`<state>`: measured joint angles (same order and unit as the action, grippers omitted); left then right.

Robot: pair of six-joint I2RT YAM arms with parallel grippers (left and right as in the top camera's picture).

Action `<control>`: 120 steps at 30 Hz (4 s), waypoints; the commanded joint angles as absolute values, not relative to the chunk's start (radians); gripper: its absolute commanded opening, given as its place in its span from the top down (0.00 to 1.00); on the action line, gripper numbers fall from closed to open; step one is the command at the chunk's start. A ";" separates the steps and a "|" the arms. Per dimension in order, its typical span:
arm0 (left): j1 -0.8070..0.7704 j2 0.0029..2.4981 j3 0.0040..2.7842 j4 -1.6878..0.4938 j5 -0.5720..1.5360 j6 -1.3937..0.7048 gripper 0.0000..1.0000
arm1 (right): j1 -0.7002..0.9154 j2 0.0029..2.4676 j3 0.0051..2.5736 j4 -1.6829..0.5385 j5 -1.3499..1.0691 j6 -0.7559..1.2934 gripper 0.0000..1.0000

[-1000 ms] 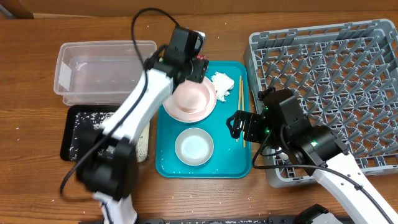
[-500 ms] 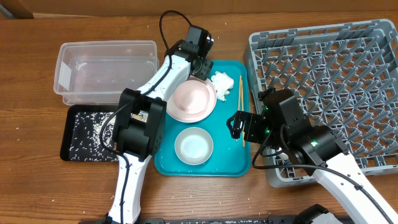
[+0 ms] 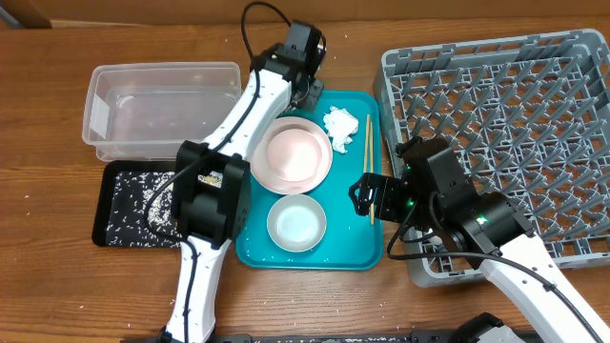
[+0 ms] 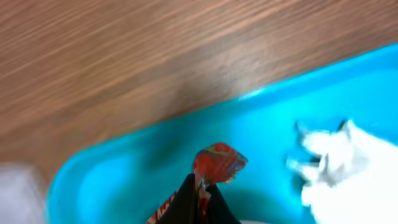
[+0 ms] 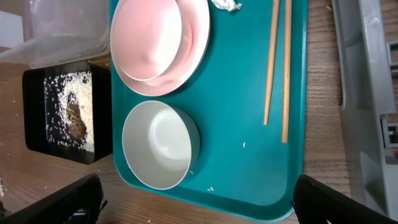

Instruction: Sort waste into correct bins and load items into the dishwasher

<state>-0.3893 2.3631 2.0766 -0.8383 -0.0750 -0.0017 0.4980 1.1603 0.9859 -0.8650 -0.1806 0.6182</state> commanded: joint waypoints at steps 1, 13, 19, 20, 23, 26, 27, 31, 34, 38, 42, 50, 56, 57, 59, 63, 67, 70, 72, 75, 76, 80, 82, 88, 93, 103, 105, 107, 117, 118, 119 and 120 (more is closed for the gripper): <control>-0.382 2.243 2.133 -0.939 -0.244 -0.107 0.96 | 0.495 1.142 1.009 -0.870 -0.184 0.622 0.00; -0.135 2.099 2.121 -1.154 -0.210 -0.367 0.95 | 0.494 1.142 1.009 -0.892 -0.184 0.622 0.00; -0.054 2.172 2.101 -1.146 -0.013 -0.297 0.53 | 0.494 1.142 1.009 -0.895 -0.184 0.622 0.00; -0.053 2.172 2.101 -1.143 0.030 -0.279 0.50 | 0.495 1.142 1.009 -0.897 -0.184 0.622 0.00; -0.073 2.160 2.103 -1.124 0.102 -0.223 0.36 | 0.494 1.142 1.009 -0.901 -0.184 0.622 0.00; -0.126 2.151 2.103 -1.105 0.102 -0.167 0.30 | 0.494 1.142 1.009 -0.900 -0.184 0.622 0.00; -0.150 2.152 2.103 -1.098 0.102 -0.136 0.29 | 0.494 1.142 1.009 -0.900 -0.184 0.622 0.00; -0.264 2.185 2.103 -1.038 0.101 -0.010 0.26 | 0.494 1.142 1.009 -0.900 -0.184 0.622 0.00; -0.339 2.236 2.103 -0.976 0.101 0.084 0.20 | 0.494 1.142 1.009 -0.900 -0.180 0.622 0.00; -0.412 2.327 2.103 -0.881 0.104 0.130 0.13 | 0.494 1.142 1.009 -0.902 -0.180 0.622 0.00; -0.455 2.393 2.103 -0.809 0.126 0.152 0.06 | 0.494 1.142 1.009 -0.902 -0.180 0.622 0.00; -0.487 2.482 2.103 -0.791 0.125 0.149 0.33 | 0.494 1.142 1.009 -0.903 -0.180 0.622 0.00; -0.485 2.458 2.115 -0.854 0.150 0.141 0.96 | 0.494 1.142 1.009 -0.903 -0.180 0.622 0.00; -0.484 2.449 2.121 -0.862 0.150 0.131 0.96 | 0.494 1.142 1.009 -0.903 -0.180 0.622 0.00; -0.479 2.410 2.139 -0.876 0.149 0.107 0.96 | 0.494 1.142 1.009 -0.903 -0.179 0.622 0.00; -0.454 2.312 2.171 -0.889 0.147 0.062 0.96 | 0.494 1.142 1.009 -0.904 -0.176 0.622 0.00; -0.424 2.241 2.172 -0.888 0.160 0.027 0.96 | 0.494 1.142 1.009 -0.902 -0.176 0.622 0.00; -0.428 2.239 2.171 -0.917 0.192 0.026 0.96 | 0.494 1.142 1.009 -0.899 -0.175 0.622 0.00; -0.433 2.243 2.169 -0.955 0.124 0.015 0.96 | 0.494 1.142 1.009 -0.900 -0.173 0.622 0.00; -0.423 2.223 2.171 -0.982 -0.027 -0.043 0.96 | 0.494 1.142 1.009 -0.926 -0.173 0.621 0.00; -0.414 2.209 2.171 -0.985 -0.039 -0.055 0.96 | 0.494 1.142 1.009 -0.932 -0.173 0.621 0.00; -0.362 2.117 2.171 -1.010 -0.041 -0.107 0.96 | 0.494 1.142 1.009 -0.939 -0.172 0.613 0.00; -0.323 2.064 2.171 -1.039 -0.041 -0.140 0.96 | 0.494 1.142 1.009 -0.935 -0.172 0.613 0.00; -0.149 1.991 2.171 -1.205 -0.055 -0.208 0.96 | 0.494 1.142 1.009 -0.921 -0.172 0.614 0.00; -0.047 2.008 2.146 -1.282 -0.051 -0.214 0.93 | 0.494 1.142 1.009 -0.920 -0.172 0.614 0.00; -0.051 1.975 2.143 -1.369 -0.031 -0.202 0.05 | 0.494 1.142 1.009 -0.920 -0.172 0.614 0.00; -0.068 1.955 2.143 -1.403 -0.023 -0.202 0.08 | 0.494 1.142 1.009 -0.920 -0.172 0.614 0.00; -0.092 1.931 2.143 -1.443 -0.024 -0.202 0.09 | 0.494 1.142 1.009 -0.918 -0.172 0.614 0.00; -0.297 1.900 2.107 -1.627 -0.019 -0.181 0.25 | 0.494 1.142 1.009 -0.933 -0.130 0.614 0.00; -0.317 1.900 2.092 -1.628 -0.019 -0.183 0.26 | 0.494 1.142 1.009 -0.937 -0.127 0.614 0.00; -0.339 1.900 2.071 -1.626 -0.019 -0.191 0.27 | 0.494 1.142 1.009 -0.942 -0.127 0.614 0.00; -0.360 1.900 2.050 -1.626 -0.019 -0.205 0.28 | 0.494 1.142 1.009 -0.948 -0.126 0.614 0.00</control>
<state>-0.3099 1.9110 2.1078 -1.6234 -0.0219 -0.1822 0.4980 1.1603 0.9859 -0.9413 -0.1490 0.6174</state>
